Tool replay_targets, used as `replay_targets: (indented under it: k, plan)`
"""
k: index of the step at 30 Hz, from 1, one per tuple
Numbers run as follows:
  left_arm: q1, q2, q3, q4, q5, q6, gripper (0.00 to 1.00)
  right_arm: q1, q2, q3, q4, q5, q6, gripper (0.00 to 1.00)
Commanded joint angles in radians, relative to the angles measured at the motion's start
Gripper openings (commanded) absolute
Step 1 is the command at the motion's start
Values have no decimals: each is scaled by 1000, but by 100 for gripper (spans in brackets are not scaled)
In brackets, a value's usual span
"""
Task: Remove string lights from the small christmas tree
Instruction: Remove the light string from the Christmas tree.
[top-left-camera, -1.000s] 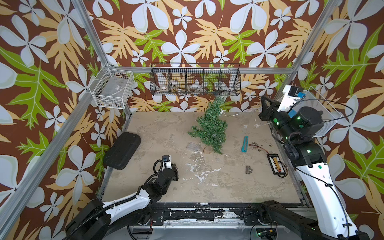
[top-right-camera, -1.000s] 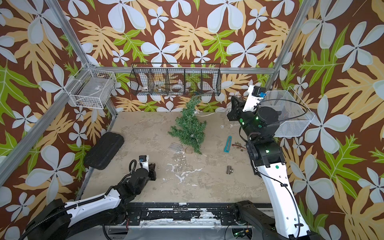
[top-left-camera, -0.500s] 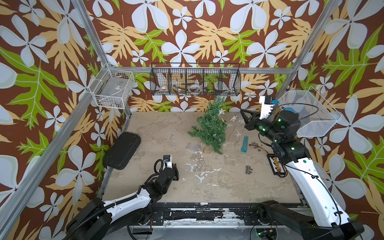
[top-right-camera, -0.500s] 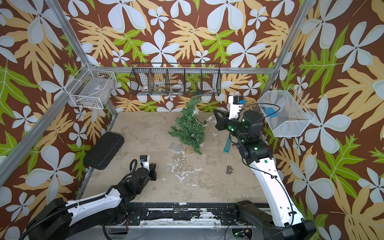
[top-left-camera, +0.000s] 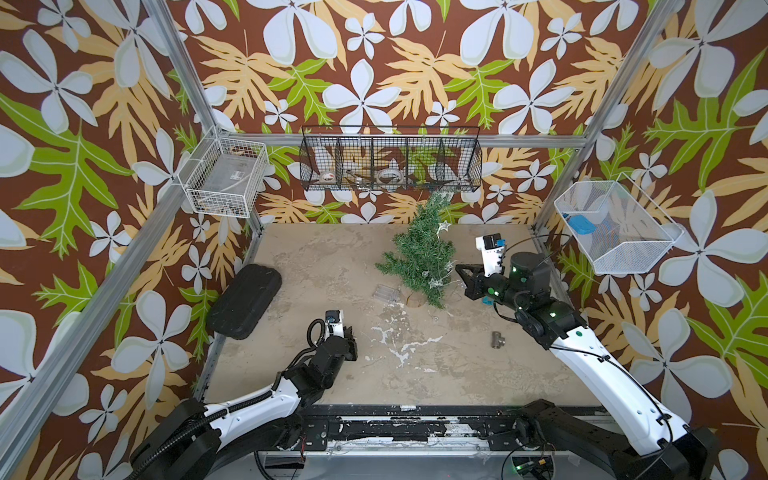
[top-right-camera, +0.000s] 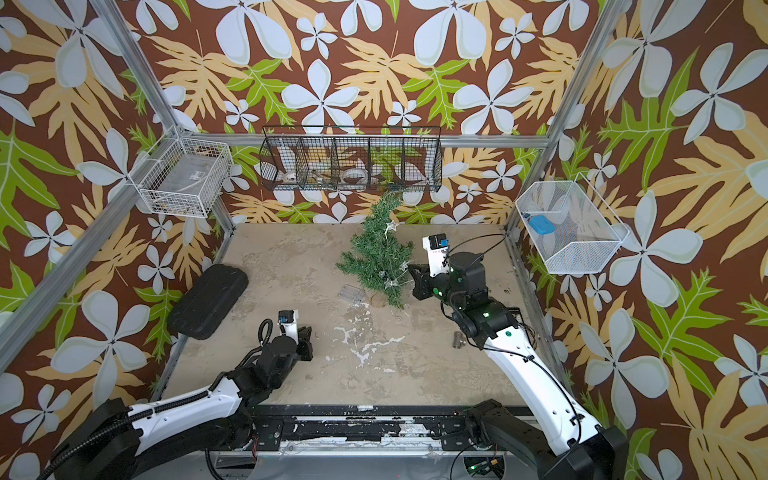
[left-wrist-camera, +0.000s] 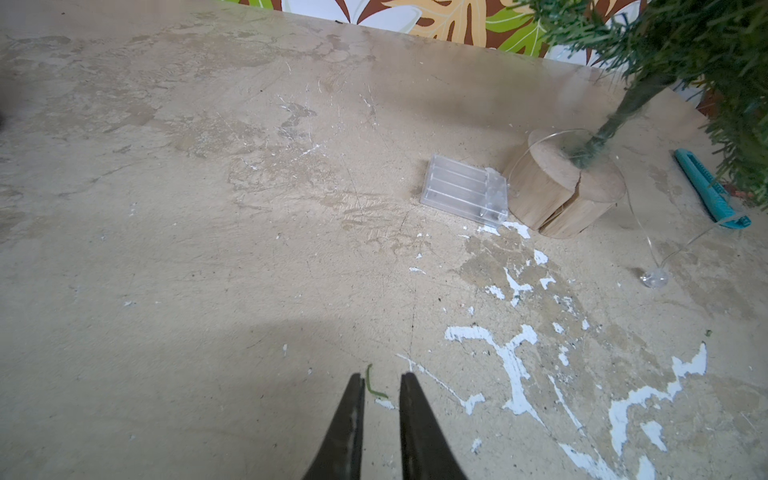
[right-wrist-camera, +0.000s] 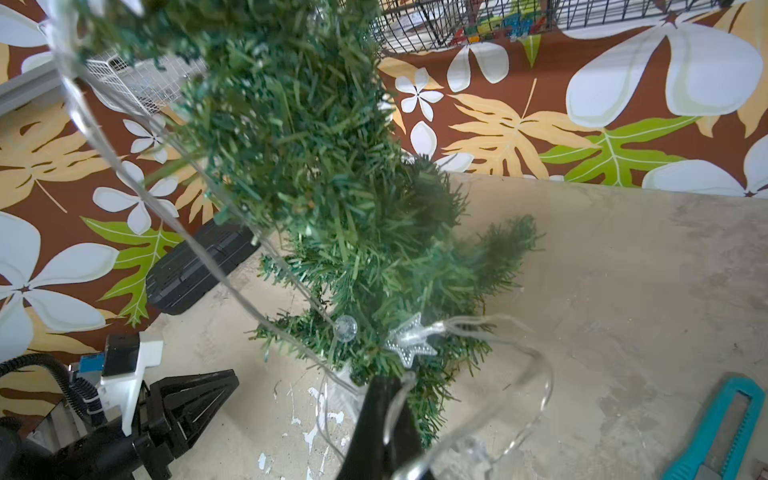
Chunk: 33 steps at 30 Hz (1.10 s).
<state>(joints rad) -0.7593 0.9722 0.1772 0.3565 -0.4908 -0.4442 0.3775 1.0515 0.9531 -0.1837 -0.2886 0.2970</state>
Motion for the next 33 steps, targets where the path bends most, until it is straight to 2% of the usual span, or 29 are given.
replay_targets:
  k: [1, 9, 11, 18, 33]
  plan:
    - [0, 5, 6, 17, 0, -3, 19, 10, -11, -40, 20, 9, -17, 0]
    - [0, 22, 12, 15, 3, -2, 19, 30, -59, -135, 36, 12, -26, 0]
    - [0, 17, 9, 19, 0, -4, 19, 36, -75, -161, 58, -21, -17, 0]
    - [0, 21, 11, 19, 1, -2, 19, 126, -69, -208, 128, 3, -13, 0]
    - [0, -13, -2, 14, -12, -8, 19, 159, 10, -182, 203, 50, -30, 2]
